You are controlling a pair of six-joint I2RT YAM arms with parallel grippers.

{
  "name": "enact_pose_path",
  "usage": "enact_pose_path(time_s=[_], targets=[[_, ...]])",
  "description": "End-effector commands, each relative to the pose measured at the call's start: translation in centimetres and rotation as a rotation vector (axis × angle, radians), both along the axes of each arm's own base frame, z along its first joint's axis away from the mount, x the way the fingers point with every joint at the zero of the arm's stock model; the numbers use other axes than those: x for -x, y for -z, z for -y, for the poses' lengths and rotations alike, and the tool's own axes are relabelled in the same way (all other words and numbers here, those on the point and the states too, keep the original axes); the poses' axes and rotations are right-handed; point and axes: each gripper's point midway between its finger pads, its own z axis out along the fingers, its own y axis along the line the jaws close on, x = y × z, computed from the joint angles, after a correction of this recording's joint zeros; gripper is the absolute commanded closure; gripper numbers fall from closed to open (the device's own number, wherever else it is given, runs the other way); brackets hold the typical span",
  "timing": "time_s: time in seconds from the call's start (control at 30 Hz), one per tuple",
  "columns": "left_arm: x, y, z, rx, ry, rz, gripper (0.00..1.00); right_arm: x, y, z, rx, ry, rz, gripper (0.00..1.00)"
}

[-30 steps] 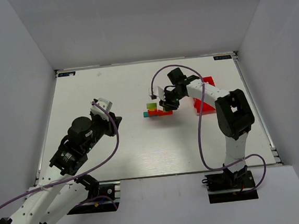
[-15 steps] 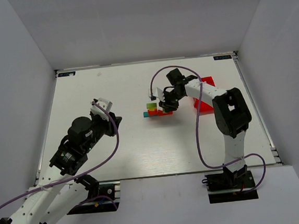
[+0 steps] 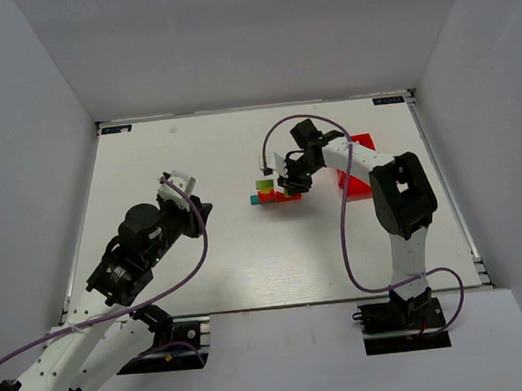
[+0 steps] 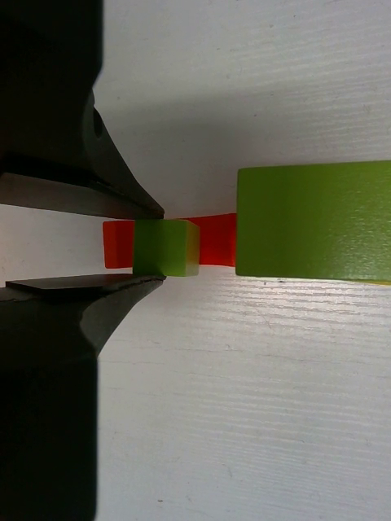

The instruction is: Build the wood block tower

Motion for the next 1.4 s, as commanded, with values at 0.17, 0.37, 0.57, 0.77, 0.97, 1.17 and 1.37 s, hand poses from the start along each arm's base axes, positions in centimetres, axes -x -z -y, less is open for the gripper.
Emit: enact_pose_path(time_s=[0.17, 0.37, 0.57, 0.77, 0.97, 1.17, 1.37], targets=[[0.0, 0.0, -0.3, 0.002, -0.009, 0.001, 0.52, -0.6, -0.5, -0.4, -0.016, -0.014, 0.008, 0.80], [0.0, 0.0, -0.3, 0.002, -0.009, 0.001, 0.52, -0.6, -0.2, -0.4, -0.012, -0.011, 0.002, 0.77], [0.0, 0.0, -0.3, 0.002, -0.009, 0.001, 0.52, -0.7, 0.0, -0.4, -0.007, -0.010, 0.004, 0.72], [0.0, 0.0, -0.3, 0.002, -0.009, 0.001, 0.52, -0.6, 0.2, -0.4, -0.004, -0.008, 0.001, 0.68], [0.0, 0.0, -0.3, 0.002, -0.009, 0.001, 0.50, -0.5, 0.3, -0.2, 0.000, -0.003, -0.004, 0.56], [0.0, 0.0, -0.3, 0.002, -0.009, 0.001, 0.50, -0.4, 0.3, -0.2, 0.003, -0.004, -0.005, 0.47], [0.0, 0.0, -0.3, 0.002, -0.009, 0.001, 0.50, -0.5, 0.2, -0.1, 0.001, -0.001, -0.001, 0.36]])
